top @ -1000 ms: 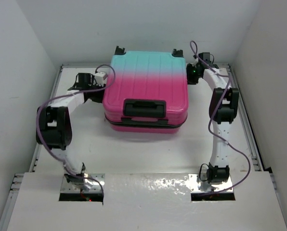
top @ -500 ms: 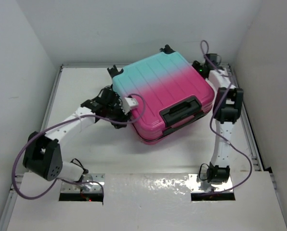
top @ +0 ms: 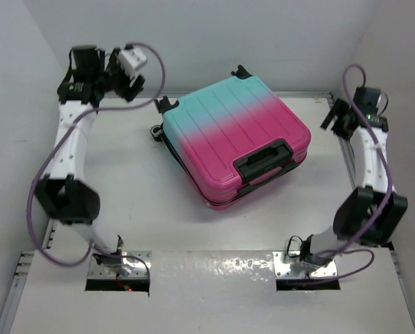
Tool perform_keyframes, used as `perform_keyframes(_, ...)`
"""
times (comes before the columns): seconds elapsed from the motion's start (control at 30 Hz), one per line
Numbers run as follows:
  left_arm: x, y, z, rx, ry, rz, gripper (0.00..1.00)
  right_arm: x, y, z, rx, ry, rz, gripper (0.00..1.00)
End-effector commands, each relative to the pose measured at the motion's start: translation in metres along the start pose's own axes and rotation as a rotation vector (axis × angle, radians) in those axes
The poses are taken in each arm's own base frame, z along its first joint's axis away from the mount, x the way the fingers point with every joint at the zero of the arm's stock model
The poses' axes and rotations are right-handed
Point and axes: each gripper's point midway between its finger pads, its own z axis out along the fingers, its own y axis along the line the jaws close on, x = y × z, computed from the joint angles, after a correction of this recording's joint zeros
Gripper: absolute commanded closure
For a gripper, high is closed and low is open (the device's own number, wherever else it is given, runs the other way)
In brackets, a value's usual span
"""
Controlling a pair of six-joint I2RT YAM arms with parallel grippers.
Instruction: Pack the luggage
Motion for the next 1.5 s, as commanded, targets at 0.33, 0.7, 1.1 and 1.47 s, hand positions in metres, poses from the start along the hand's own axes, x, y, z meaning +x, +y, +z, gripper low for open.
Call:
perform_keyframes(0.33, 0.005, 0.039, 0.211, -0.083, -0.059, -0.266, 0.38, 0.22, -0.004, -0.03, -0.014, 0.157, 0.059, 0.47)
perform_keyframes(0.7, 0.041, -0.067, 0.151, 0.19, -0.026, -0.074, 0.44, 0.155, 0.151, 0.016, -0.441, 0.167, 0.127, 0.43)
perform_keyframes(1.1, 0.062, 0.01, 0.021, -0.015, 0.091, -0.081, 0.19, 0.086, 0.193, 0.074, -0.482, 0.208, -0.031, 0.36)
perform_keyframes(1.47, 0.071, -0.132, -0.038, 0.594, 0.213, 0.475, 0.0, 0.092, 0.1, 0.024, -0.431, 0.192, -0.191, 0.3)
